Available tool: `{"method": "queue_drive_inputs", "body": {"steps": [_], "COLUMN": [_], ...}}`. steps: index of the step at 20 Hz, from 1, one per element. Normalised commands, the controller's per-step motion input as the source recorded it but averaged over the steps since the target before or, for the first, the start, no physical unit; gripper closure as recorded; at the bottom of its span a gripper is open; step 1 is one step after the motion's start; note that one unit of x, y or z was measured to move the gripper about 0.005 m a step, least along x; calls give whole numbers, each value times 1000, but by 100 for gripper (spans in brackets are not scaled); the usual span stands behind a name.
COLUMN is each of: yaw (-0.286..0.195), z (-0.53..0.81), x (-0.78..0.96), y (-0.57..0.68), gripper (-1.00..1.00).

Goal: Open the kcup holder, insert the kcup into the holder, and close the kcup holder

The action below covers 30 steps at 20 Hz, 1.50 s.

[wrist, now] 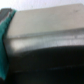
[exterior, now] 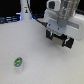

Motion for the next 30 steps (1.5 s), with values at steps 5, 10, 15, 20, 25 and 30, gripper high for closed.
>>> {"method": "queue_drive_inputs", "body": {"steps": [5, 10, 15, 20, 25, 30], "yaw": [-94, -129, -152, -187, -203, -211], "z": [168, 261, 309, 247, 154, 105], "x": [573, 347, 333, 276, 242, 135], "y": [-295, -339, -478, -637, -667, -681], "gripper": [-100, -100, -100, -100, -100, -100]}}
